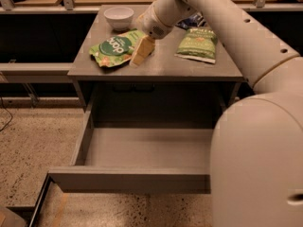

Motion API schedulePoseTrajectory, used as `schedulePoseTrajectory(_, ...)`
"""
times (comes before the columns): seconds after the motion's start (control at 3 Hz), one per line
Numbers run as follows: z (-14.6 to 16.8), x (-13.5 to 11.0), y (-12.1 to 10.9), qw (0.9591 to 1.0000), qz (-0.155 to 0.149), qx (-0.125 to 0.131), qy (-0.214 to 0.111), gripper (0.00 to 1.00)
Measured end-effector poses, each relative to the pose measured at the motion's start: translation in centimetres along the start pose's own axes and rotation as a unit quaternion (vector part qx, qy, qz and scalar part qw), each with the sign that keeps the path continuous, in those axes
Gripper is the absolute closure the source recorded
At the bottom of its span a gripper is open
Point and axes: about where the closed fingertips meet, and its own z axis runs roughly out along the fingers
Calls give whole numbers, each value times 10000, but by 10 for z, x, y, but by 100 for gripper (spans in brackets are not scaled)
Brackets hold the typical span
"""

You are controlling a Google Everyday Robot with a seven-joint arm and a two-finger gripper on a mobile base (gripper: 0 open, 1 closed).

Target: Place green rice chip bag into top drawer

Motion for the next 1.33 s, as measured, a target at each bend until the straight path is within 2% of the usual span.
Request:
schedulePoseTrajectory(0.33, 13, 19, -34, 9995, 238, 214, -14, 0)
schedulePoseTrajectory(0.67, 30, 26, -59, 9986, 374, 333, -156, 0)
schedulePoseTrajectory(1.0, 28, 25, -66, 9983, 374, 402, -199, 0)
schedulePoseTrajectory(1.33, 32, 26, -67, 9965, 599, 482, -343, 0)
